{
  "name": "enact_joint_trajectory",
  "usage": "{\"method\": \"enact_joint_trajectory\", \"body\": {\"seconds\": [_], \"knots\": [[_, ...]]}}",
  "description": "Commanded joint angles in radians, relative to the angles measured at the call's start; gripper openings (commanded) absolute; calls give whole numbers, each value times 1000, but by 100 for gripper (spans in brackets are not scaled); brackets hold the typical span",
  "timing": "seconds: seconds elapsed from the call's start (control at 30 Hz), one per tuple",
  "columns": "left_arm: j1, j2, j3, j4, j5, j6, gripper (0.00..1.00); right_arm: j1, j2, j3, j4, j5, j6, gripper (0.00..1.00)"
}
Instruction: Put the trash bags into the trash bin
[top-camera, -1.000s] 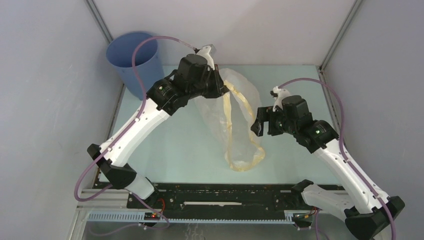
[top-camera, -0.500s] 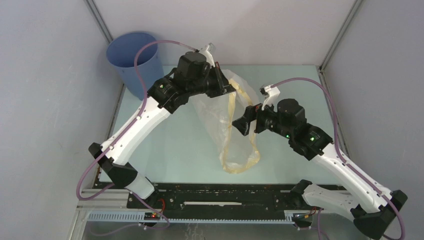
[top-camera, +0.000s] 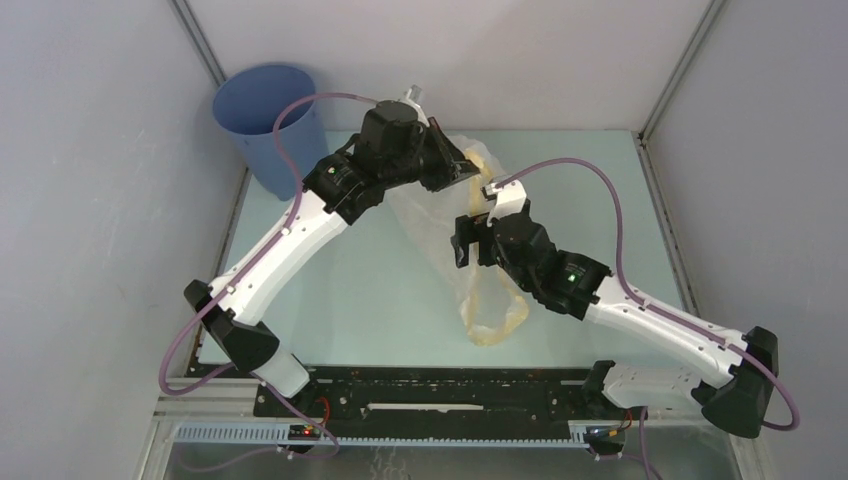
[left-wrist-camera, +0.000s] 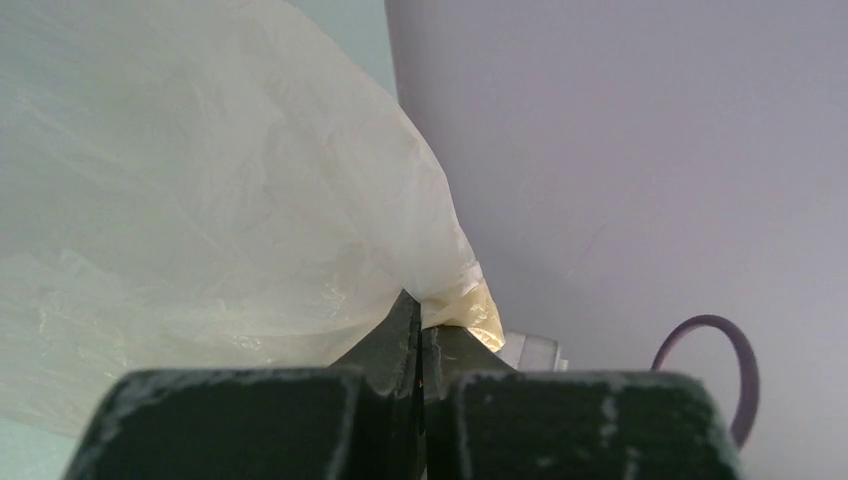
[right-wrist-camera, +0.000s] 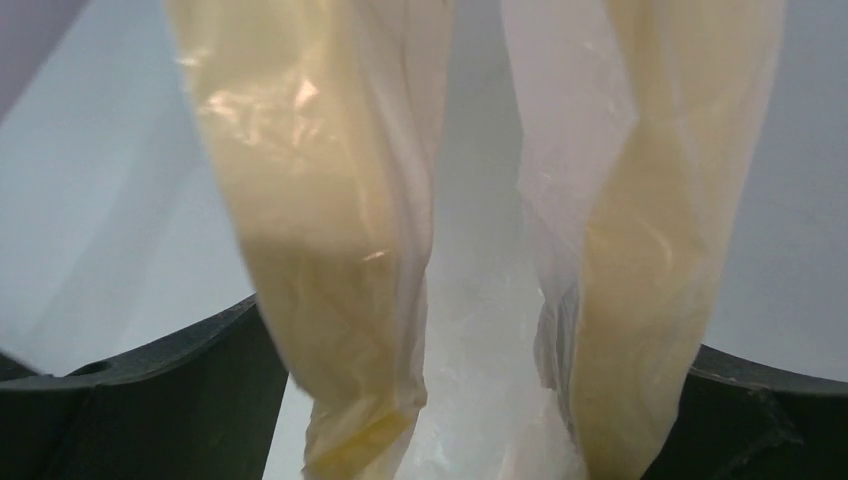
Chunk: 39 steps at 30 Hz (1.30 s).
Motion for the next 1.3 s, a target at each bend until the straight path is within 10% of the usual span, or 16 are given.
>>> {"method": "enact_joint_trajectory", "body": {"seconds": [0.0,0.13,0.2,0.33,0.4,0.53,0.87,1.27], "knots": [[3,-24,10,69,-2,-71,0,33,3,4,38,195,-41,100],[9,-26,4,78,10,-56,0,39,-10,3,54,163,-61,80],[25,-31,-2,80,27,-32,2,32,-27,3,48,118,-63,34],[83,-65,4,57,75,110,61,-7,-69,-10,9,61,-43,0],[100,-92,44,-39,-6,238,85,-44,-98,-15,-29,23,-24,0],[169,-168,39,-150,-98,415,97,-166,-174,-35,-90,-138,11,0],[417,-245,10,-106,-402,684,100,-460,-343,6,-235,-412,50,0],[621,312,533,-128,-463,856,98,-628,-308,128,-410,-590,64,0]]}}
